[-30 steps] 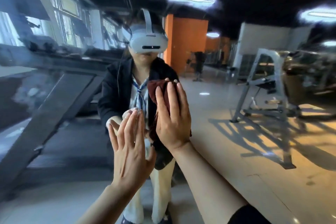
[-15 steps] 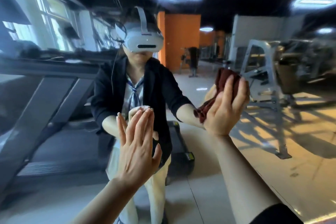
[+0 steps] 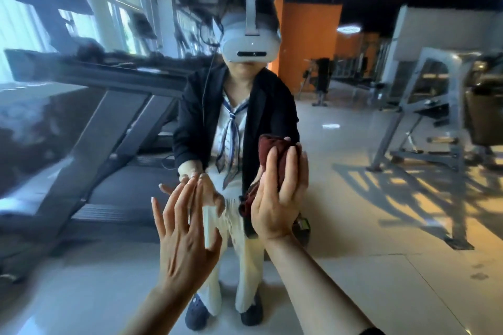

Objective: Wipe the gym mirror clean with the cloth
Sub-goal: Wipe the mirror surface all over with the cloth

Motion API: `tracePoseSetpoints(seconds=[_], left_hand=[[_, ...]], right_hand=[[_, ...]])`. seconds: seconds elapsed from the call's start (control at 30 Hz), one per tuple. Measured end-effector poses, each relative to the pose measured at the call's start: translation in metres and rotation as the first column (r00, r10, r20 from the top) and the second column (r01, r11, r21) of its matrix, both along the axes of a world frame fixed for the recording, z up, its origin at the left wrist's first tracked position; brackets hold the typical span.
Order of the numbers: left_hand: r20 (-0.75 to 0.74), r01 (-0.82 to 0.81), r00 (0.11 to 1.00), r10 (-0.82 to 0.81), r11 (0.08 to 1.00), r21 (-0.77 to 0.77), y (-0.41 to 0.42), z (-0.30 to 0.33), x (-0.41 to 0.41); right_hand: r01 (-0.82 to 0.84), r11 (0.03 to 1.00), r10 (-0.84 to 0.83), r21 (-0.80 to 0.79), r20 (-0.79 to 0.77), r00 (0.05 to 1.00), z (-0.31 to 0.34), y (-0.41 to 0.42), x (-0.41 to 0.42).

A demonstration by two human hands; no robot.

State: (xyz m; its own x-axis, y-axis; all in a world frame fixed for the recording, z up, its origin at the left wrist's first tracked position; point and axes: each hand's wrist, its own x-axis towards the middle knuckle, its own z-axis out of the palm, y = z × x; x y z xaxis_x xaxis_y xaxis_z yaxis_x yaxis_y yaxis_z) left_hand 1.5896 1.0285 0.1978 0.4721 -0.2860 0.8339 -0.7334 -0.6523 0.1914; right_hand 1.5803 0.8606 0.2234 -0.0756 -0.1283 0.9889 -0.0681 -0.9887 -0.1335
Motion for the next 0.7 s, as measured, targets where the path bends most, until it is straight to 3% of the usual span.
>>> tracePoseSetpoints(seconds=[0.1, 0.23, 0.3, 0.37, 0.57, 0.7], left_hand=[[-0.066, -0.056, 0.996, 0.057, 0.998, 0.016, 0.029, -0.017, 0.009], [-0.176, -0.148, 0.975, 0.138, 0.988, -0.042, 0.067, -0.038, 0.021], [-0.201, -0.176, 0.966, 0.163, 0.983, -0.05, 0.078, -0.047, 0.024], [-0.208, -0.171, 0.965, 0.159, 0.985, -0.039, 0.081, -0.053, 0.023], [-0.248, -0.09, 0.965, 0.08, 0.995, -0.029, 0.07, -0.06, 0.017], [-0.237, -0.015, 0.971, 0.008, 1.0, -0.027, 0.052, -0.06, 0.006]], right_hand=[[-0.018, 0.985, 0.009, -0.169, -0.052, 0.999, -0.021, 0.039, 0.019], [-0.068, 0.98, 0.053, -0.187, -0.084, 0.995, -0.029, 0.079, 0.038], [-0.091, 0.953, 0.046, -0.287, -0.161, 0.986, -0.041, 0.094, 0.047], [-0.114, 0.91, 0.018, -0.398, -0.237, 0.971, -0.055, 0.106, 0.053], [-0.129, 0.848, -0.023, -0.514, -0.278, 0.96, -0.056, 0.087, 0.038], [0.014, 0.943, -0.078, -0.332, -0.179, 0.981, -0.064, 0.018, -0.001]])
